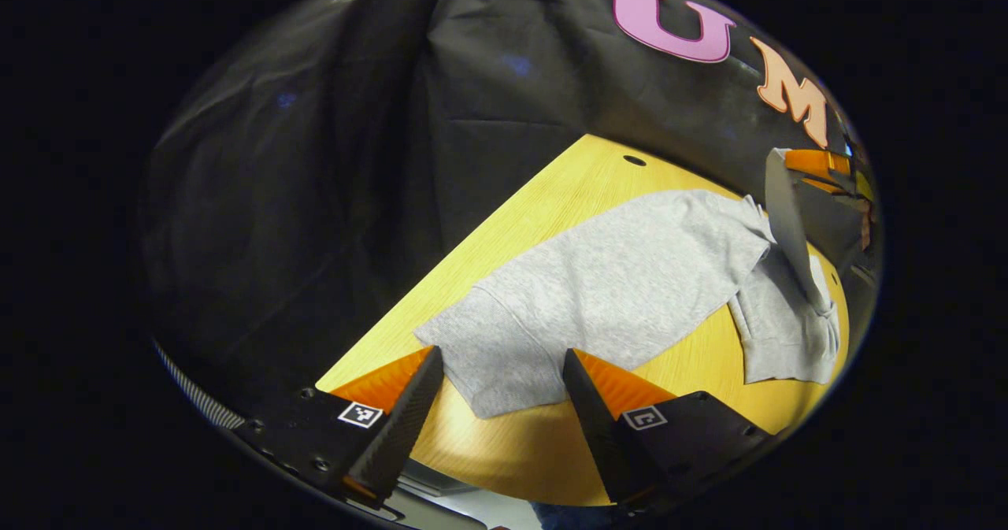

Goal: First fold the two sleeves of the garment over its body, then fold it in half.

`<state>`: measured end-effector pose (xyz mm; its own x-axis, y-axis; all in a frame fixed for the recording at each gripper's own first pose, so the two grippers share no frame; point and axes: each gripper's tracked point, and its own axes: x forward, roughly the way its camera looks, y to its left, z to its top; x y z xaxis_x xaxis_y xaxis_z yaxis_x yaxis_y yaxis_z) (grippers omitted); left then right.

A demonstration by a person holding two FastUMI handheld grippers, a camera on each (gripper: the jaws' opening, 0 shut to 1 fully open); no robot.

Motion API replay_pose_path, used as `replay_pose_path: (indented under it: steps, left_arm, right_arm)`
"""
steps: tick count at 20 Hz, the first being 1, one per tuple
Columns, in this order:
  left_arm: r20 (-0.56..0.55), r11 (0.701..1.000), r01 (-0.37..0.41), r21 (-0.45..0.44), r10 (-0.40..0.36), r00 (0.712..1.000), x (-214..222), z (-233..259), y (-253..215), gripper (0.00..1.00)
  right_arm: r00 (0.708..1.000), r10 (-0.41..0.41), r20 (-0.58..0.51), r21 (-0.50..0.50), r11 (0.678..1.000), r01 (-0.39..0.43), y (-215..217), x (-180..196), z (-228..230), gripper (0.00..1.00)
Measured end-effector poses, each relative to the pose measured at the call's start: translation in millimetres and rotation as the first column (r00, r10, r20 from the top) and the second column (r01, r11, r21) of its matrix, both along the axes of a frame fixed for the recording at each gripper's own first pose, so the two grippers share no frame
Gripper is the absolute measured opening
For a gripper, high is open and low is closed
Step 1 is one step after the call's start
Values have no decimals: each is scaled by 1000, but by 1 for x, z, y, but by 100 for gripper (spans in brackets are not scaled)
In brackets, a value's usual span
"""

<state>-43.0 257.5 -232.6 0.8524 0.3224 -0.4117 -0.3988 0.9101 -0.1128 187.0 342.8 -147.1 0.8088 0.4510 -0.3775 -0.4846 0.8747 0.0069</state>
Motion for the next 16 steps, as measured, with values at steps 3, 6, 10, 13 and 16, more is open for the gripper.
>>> replay_pose_path:
  steps: [3,6,10,13,16]
  left_arm:
    - [-9,999,18,46,-18,1000,0,-1,-2,95]
    - [-6,999,12,40,-12,1000,-1,3,0,92]
    - [12,999,3,41,-4,1000,0,9,4,81]
    - [30,999,-9,33,9,1000,1,12,10,58]
    - [31,999,-12,30,11,999,10,14,8,21]
  right_arm:
    - [998,27,-51,-57,998,-30,14,0,-29,17]
    - [996,51,-76,-50,997,-55,15,-2,-43,41]
    - [995,41,-89,-9,999,-42,8,-3,-35,83]
    - [997,25,-70,-7,1000,-26,-9,-8,-23,85]
    - [999,1,-40,-28,1000,-2,-36,-15,-12,87]
